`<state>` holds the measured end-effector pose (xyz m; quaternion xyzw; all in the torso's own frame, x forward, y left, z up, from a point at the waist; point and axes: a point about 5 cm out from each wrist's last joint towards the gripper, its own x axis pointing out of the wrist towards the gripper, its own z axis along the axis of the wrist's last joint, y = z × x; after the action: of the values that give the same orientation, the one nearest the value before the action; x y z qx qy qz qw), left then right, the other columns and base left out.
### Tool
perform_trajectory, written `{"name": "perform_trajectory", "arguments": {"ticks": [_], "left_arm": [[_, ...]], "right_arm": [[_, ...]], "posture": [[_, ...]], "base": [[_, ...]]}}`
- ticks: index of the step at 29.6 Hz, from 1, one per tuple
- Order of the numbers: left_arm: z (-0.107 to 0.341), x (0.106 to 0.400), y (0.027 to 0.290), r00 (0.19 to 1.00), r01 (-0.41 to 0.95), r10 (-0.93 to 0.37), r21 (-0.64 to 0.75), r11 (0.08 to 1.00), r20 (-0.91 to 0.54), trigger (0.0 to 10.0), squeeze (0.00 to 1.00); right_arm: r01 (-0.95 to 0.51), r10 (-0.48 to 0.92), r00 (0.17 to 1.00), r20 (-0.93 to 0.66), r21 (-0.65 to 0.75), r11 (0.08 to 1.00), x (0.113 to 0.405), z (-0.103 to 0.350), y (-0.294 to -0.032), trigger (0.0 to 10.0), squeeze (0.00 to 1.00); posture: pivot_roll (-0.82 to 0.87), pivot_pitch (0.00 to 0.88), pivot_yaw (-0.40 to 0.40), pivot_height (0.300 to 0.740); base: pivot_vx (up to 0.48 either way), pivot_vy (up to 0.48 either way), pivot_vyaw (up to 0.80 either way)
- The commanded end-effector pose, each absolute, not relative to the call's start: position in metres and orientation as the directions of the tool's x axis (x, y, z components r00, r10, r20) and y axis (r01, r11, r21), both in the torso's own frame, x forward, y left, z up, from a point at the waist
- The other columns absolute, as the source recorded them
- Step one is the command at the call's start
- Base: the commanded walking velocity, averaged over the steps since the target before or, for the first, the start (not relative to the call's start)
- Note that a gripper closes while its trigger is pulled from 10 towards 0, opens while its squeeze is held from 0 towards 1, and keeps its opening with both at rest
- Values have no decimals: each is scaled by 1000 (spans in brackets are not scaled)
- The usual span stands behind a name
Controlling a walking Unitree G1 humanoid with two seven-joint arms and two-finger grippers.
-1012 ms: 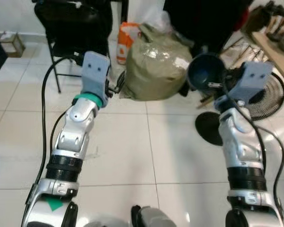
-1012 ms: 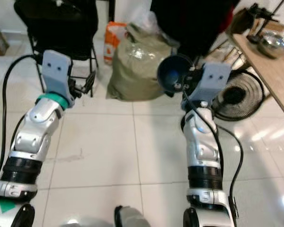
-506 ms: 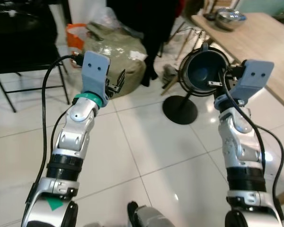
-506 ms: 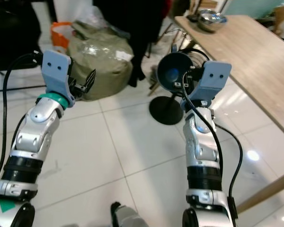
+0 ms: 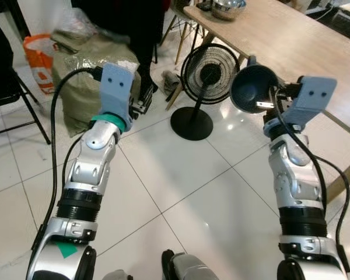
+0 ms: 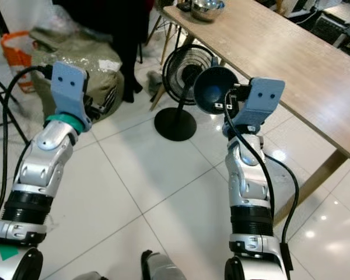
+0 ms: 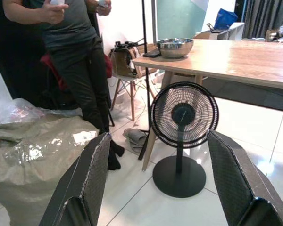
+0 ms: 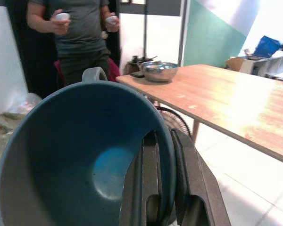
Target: Setting the table
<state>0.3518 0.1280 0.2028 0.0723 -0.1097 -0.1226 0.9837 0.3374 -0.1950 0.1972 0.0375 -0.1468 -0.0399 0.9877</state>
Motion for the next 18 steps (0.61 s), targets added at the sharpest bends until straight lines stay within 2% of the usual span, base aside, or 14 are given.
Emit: {"name": "perform_trajectory", "arguments": {"ticks": [1, 18], "left_arm": [[198, 351, 125, 948, 225, -255, 167, 960, 189, 10000, 0], [197, 351, 125, 949, 224, -254, 165, 960, 186, 10000, 0]], "right_arm": [[78, -100, 948, 303, 84, 993, 336, 199, -198, 10000, 0], [86, -111, 947, 302, 94, 992, 335, 198, -199, 10000, 0]], "posture": [[28, 0, -21, 740], [29, 0, -20, 740]], "base": [[480, 0, 0], [480, 0, 0]]}}
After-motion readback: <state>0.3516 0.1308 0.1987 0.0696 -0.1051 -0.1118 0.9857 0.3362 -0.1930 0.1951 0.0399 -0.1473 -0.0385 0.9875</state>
